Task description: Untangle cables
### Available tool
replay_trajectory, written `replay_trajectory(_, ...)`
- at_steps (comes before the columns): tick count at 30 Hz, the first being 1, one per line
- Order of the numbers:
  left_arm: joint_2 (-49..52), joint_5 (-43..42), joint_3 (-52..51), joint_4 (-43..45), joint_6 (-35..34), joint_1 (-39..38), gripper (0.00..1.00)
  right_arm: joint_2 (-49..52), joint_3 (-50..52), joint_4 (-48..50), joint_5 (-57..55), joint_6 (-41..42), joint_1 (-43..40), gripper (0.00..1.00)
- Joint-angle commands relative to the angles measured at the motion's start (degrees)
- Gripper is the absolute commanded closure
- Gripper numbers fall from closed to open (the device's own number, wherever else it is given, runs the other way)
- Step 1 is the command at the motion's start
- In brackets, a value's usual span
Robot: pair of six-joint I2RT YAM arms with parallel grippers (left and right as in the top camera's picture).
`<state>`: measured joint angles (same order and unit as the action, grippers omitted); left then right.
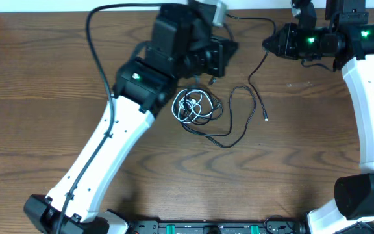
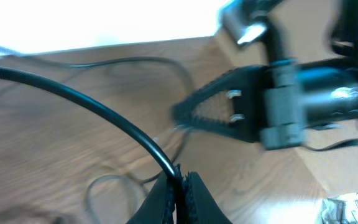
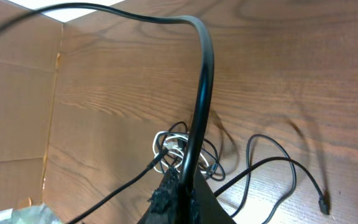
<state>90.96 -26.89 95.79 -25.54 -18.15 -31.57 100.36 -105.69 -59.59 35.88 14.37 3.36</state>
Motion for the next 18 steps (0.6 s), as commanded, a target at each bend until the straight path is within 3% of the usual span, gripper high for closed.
replay_trajectory(1, 2.64, -0.9, 1.73, 2.19, -0.76, -2.82, 0.92, 0.04, 0.11, -1.18, -2.25, -1.33, -0.72, 0.99)
replay_trajectory(5, 7.58, -0.92, 1.73, 6.47, -6.05, -6.29, 0.92, -0.2, 0.09, -3.21, -6.23, -0.04, -4.02, 0.99)
replay_trajectory(14, 23.28, -0.96, 1.73, 24.57, -18.14, -16.11, 0.92, -0.5, 0.04, -6.67, -8.33, 3.58, -19.85, 0.99)
replay_trajectory(16, 25.83, -0.9, 1.73, 25.46, -18.1, -18.36, 0.85, -0.5, 0.04, -8.15, -8.35, 2.99, -22.47, 0.99)
replay_trajectory(18, 27.1, -0.92, 1.73, 25.24, -17.46, -19.63, 0.7, -0.48, 0.04, -9.35, -8.7, 1.4, -23.69, 0.99)
